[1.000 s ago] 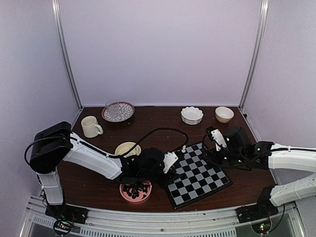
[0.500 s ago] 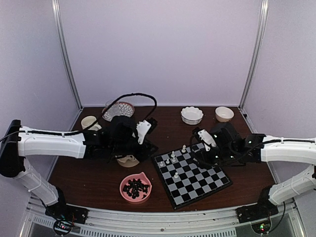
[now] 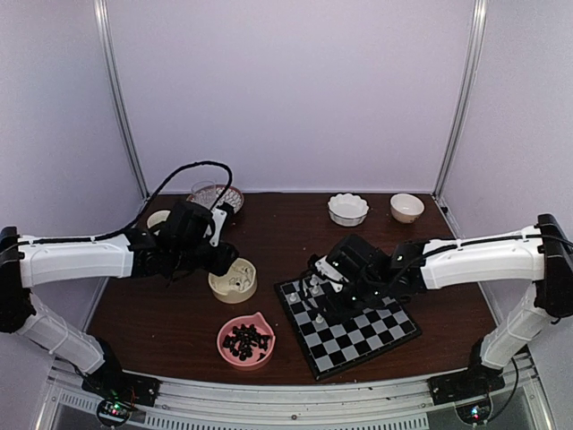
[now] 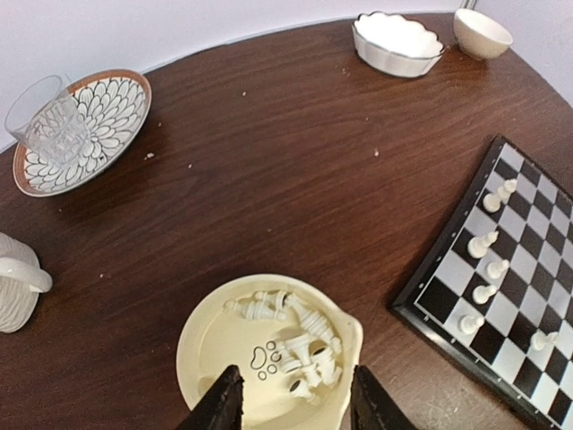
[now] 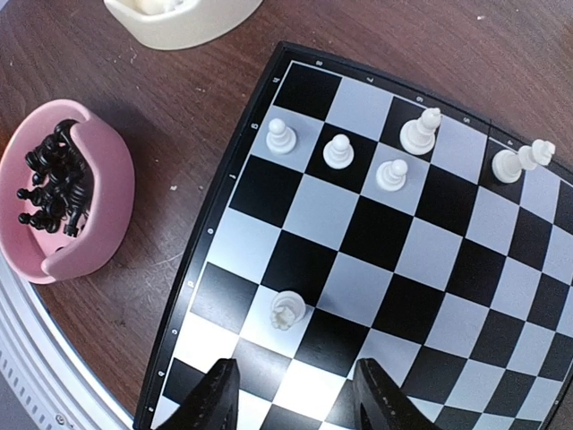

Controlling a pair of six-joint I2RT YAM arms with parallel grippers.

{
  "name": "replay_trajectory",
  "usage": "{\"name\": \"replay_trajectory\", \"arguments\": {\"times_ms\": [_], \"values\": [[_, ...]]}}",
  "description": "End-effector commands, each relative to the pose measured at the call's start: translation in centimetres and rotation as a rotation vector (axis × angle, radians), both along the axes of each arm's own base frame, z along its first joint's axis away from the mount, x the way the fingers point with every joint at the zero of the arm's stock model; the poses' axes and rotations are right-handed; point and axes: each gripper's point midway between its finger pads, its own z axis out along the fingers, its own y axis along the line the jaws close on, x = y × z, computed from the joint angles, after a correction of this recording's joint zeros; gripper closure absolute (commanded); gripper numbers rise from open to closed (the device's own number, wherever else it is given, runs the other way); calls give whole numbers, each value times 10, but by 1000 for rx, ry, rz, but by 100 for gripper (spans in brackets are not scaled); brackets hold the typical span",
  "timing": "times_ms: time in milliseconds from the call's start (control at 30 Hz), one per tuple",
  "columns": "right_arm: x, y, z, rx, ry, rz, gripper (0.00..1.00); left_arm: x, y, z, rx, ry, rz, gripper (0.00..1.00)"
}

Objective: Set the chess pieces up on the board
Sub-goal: Pick up the rook from the chessboard.

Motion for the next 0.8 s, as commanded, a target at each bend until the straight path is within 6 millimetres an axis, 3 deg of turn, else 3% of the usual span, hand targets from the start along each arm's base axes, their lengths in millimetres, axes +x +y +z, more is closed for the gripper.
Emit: {"name": "replay_trajectory", "arguments": {"times_ms": [0, 267, 767], "values": [[0, 5, -7, -61, -5, 9, 54, 7, 12, 5, 8, -78, 37, 59], [3, 19, -21, -104, 15, 29, 57, 3, 23, 10, 12, -119, 47, 58], [13, 21, -38, -170, -2, 10, 68, -1, 26, 13, 7, -121, 45, 58]]}}
